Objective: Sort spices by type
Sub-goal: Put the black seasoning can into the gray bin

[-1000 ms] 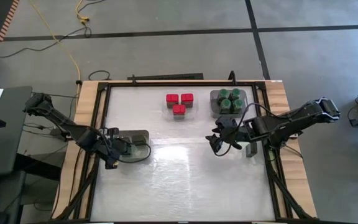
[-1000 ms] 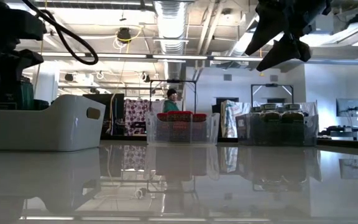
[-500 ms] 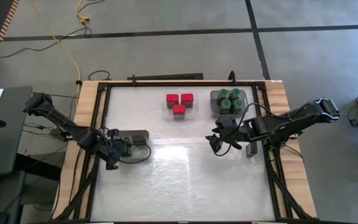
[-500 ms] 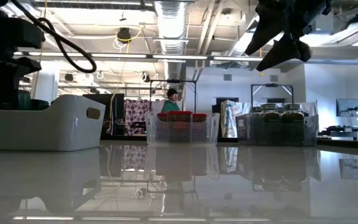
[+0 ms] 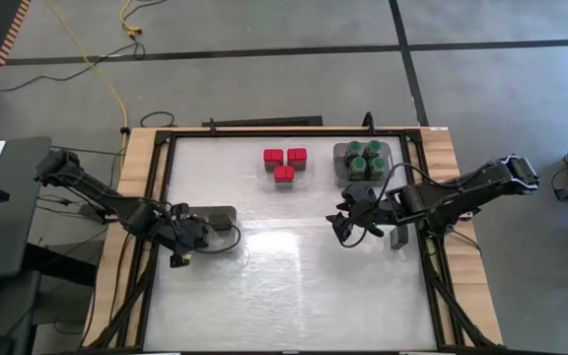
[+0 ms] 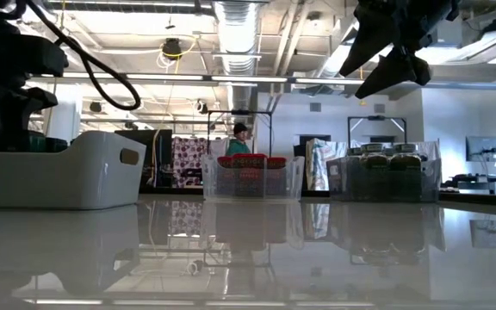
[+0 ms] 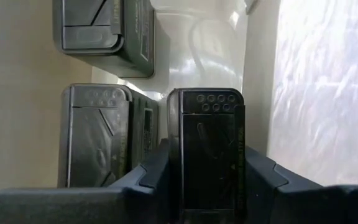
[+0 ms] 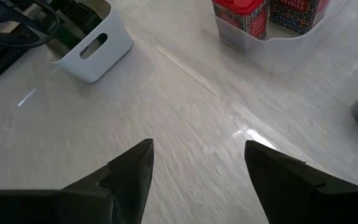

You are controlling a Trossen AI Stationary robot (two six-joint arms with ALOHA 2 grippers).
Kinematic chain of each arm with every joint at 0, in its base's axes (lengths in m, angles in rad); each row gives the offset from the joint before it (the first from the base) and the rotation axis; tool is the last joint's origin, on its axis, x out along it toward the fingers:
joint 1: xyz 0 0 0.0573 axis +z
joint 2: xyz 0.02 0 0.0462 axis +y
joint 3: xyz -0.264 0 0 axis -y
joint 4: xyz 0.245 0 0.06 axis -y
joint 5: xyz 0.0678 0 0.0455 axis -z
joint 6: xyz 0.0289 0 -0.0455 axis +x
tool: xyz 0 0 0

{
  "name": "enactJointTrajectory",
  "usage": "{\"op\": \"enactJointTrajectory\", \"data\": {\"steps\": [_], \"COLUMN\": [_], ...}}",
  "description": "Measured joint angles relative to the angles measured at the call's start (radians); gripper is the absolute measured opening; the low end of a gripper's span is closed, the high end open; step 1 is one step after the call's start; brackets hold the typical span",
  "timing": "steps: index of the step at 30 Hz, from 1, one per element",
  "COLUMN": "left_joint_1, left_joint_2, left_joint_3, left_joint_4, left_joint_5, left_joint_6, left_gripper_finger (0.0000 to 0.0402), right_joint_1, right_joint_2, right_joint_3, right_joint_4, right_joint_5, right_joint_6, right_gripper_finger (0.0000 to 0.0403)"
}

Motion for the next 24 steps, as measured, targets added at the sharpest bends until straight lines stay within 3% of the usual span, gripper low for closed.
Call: {"op": "enactJointTrajectory", "data": {"steps": [24], "left_joint_1": [0.000], "left_joint_2": [-0.006], "left_joint_3": [0.000], "left_joint_4": [0.000], "left_joint_5": [-0.001], "left_joint_6": [-0.005], "left_gripper_finger": [0.0141], "right_joint_1": [0.000], "right_joint_2": [0.000], "right_joint_3": [0.000], "right_joint_4": [0.002], "right_joint_5": [0.000], "right_joint_6": [0.000], "right_gripper_finger": [0.0280]}}
